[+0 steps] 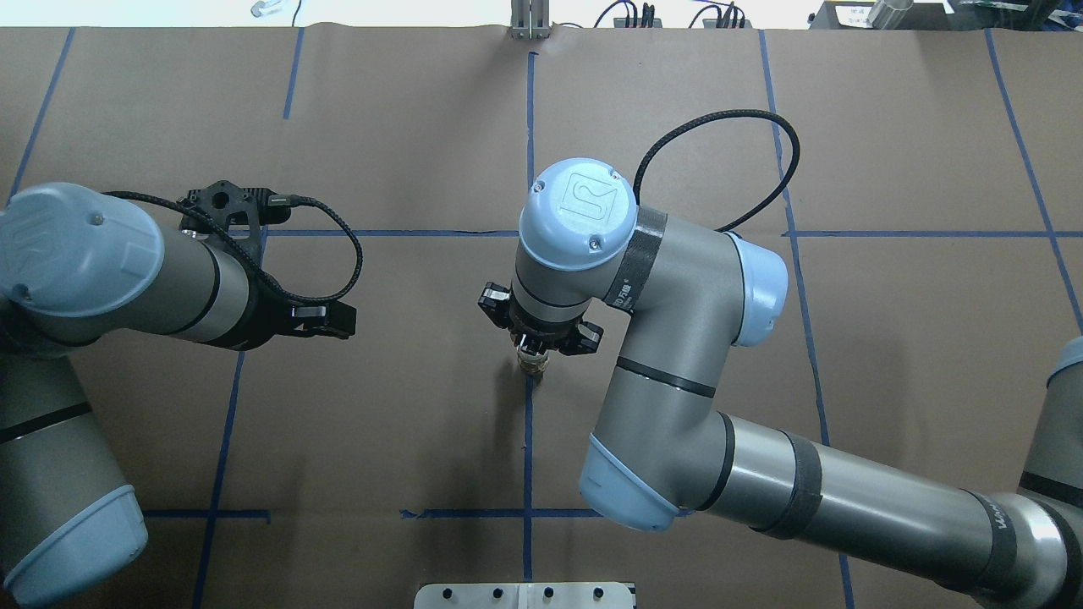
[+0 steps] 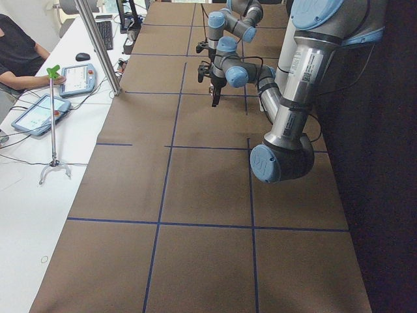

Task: Assemble PPR valve and pipe with both arms
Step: 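Lower and press the chrome fitting onto the white pipe fitting with the right gripper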

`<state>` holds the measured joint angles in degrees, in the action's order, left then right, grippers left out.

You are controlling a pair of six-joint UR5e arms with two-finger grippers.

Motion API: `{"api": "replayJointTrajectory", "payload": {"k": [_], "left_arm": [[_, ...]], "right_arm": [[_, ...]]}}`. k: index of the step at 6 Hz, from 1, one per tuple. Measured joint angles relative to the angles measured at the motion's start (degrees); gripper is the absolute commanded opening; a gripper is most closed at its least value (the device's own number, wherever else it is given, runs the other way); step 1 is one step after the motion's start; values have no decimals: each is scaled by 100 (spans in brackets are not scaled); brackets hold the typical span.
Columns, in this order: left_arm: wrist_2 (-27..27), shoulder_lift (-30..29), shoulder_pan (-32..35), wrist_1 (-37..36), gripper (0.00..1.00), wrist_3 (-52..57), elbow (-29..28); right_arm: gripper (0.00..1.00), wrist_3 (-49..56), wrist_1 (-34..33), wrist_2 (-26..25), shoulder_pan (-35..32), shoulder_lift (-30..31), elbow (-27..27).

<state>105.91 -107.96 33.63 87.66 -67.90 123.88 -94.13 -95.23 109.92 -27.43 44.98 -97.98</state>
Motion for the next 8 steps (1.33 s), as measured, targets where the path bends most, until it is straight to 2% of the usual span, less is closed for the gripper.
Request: {"api": "replayJointTrajectory", "payload": {"k": [5,7,8], "left_arm": [[-6,-34,-5,-1,95,-36,18],[0,-32,-5,-3,95,-45,36],[0,-32,-5,-3,95,-47,39]], "right_arm": [[5,-7,30,-15,47,14,19],[17,-1,30,-15,68,29,30],[46,0,30,-15,84,34,36]]}}
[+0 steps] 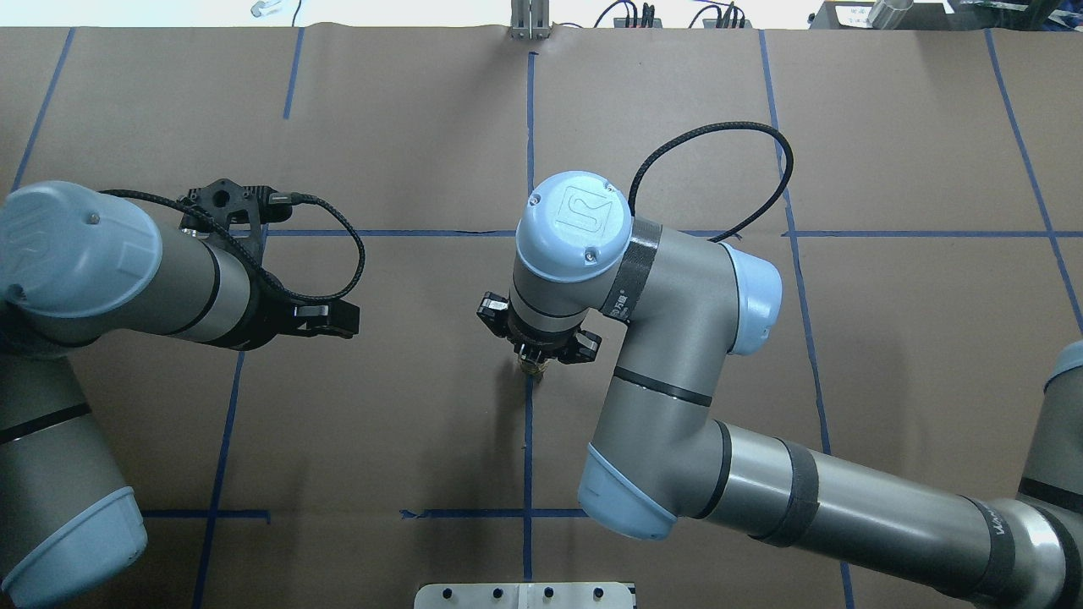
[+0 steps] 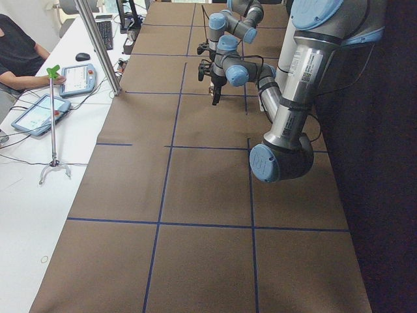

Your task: Assemble PPR valve and pipe with both arms

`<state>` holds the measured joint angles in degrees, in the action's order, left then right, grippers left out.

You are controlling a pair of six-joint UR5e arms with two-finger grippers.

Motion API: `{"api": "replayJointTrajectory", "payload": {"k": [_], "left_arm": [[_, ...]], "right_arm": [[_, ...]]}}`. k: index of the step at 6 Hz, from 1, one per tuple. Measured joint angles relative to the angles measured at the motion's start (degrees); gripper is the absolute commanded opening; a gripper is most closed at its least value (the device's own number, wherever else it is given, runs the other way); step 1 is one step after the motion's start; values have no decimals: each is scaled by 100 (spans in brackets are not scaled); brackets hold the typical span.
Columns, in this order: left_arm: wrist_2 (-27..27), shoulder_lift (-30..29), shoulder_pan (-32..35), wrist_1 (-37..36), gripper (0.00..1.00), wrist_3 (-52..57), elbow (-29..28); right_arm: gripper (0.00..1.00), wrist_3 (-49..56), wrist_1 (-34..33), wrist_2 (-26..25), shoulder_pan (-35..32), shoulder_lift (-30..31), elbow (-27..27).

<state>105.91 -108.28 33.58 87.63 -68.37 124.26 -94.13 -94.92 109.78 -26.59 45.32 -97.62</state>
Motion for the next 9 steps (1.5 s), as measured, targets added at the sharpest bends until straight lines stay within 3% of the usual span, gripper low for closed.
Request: {"api": "replayJointTrajectory", "payload": {"k": [1,3,4,5,7,9], "left_arm": [[0,0,0,0,95,-1,5],[0,4,0,-3,95,-7,32],[0,13,0,-7,95,-12,63],[0,28,1,-8,95,-19,96],[16,68,30,-9,95,3,125],[348,207,305,-22,100,549,109]], "right_arm": [[55,0,0,3,8,3,7],[57,3,0,11,13,-3,14],[72,7,0,15,13,-8,13],[99,8,0,17,13,-15,-6],[100,12,-16,31,-20,106,-378],[100,64,-23,222,-329,841,-1500]]}}
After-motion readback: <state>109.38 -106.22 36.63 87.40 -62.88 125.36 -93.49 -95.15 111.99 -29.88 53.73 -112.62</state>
